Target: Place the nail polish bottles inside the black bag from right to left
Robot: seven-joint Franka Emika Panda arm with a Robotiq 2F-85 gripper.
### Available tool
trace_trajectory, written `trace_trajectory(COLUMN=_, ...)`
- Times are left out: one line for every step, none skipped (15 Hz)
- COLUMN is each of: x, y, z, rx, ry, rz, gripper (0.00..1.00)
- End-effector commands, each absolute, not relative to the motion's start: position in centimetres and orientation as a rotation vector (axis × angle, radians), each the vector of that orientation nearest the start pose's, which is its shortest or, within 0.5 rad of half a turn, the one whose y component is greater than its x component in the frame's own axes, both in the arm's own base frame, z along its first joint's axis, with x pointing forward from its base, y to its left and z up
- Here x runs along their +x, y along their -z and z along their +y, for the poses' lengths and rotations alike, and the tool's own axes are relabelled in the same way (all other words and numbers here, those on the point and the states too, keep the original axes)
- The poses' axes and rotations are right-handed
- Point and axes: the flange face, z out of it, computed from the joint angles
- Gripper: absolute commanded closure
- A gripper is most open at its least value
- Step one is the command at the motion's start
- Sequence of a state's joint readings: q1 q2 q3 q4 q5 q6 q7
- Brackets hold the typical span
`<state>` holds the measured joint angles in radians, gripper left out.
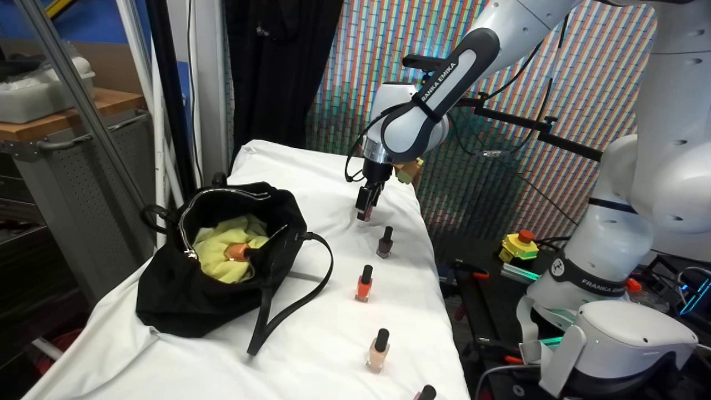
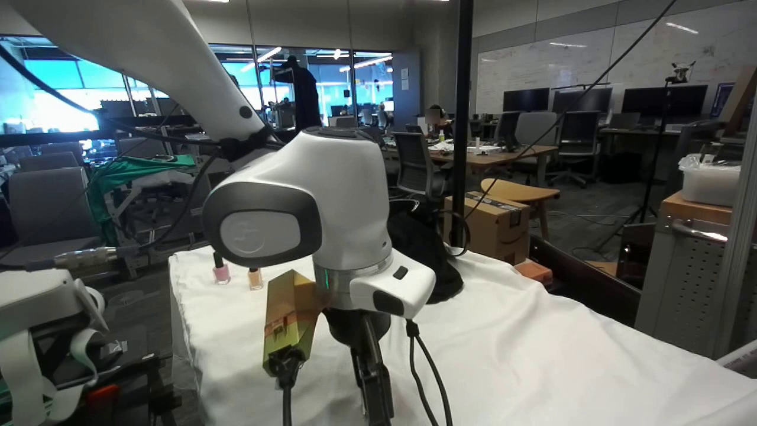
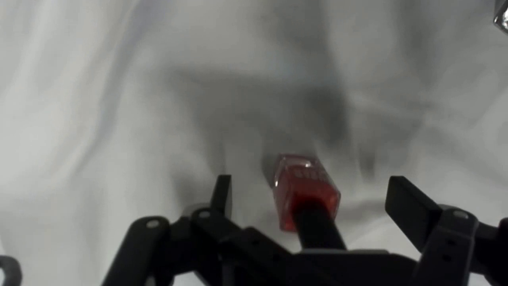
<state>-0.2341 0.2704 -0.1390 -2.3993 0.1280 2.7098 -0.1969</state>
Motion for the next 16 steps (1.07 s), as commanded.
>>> trace_trajectory(x=46.7, y=-23.6, z=-19.4, rx=-3.118, ry=0.145, rz=0.420, gripper=0.00)
trace_trajectory(x=46.8, y=-24.1, z=-19.4, rx=-3.120, ry=0.155, rz=0.415, gripper=0.00)
trace_trajectory(x=47.0, y=-24.4, z=-19.4, rx=-3.121, ry=0.162, rz=0.410, gripper=0.00)
trace_trajectory(x=47.3, y=-24.5, z=-19.3, rx=-3.123, ry=0.166, rz=0.407, gripper=0.00)
trace_trajectory(x=47.5, y=-24.6, z=-19.3, rx=-3.125, ry=0.166, rz=0.403, gripper=0.00)
trace_trajectory(x=47.7, y=-24.5, z=-19.3, rx=-3.127, ry=0.161, rz=0.401, gripper=0.00)
trace_trajectory(x=47.9, y=-24.4, z=-19.3, rx=-3.127, ry=0.155, rz=0.395, gripper=0.00)
trace_trajectory(x=48.0, y=-24.0, z=-19.4, rx=-3.128, ry=0.143, rz=0.390, gripper=0.00)
trace_trajectory(x=48.2, y=-23.8, z=-19.4, rx=-3.126, ry=0.134, rz=0.390, gripper=0.00)
trace_trajectory(x=48.3, y=-23.5, z=-19.4, rx=-3.123, ry=0.122, rz=0.387, gripper=0.00)
trace_trajectory(x=48.4, y=-23.1, z=-19.5, rx=-3.117, ry=0.109, rz=0.385, gripper=0.00)
trace_trajectory(x=48.5, y=-22.7, z=-19.4, rx=-3.115, ry=0.094, rz=0.381, gripper=0.00)
trace_trajectory(x=48.5, y=-22.3, z=-19.4, rx=-3.114, ry=0.079, rz=0.377, gripper=0.00)
trace_trajectory(x=48.6, y=-21.8, z=-19.4, rx=-3.112, ry=0.063, rz=0.374, gripper=0.00)
trace_trajectory(x=48.6, y=-21.4, z=-19.4, rx=-3.111, ry=0.047, rz=0.371, gripper=0.00)
trace_trajectory(x=48.7, y=-21.0, z=-19.4, rx=-3.108, ry=0.032, rz=0.369, gripper=0.00)
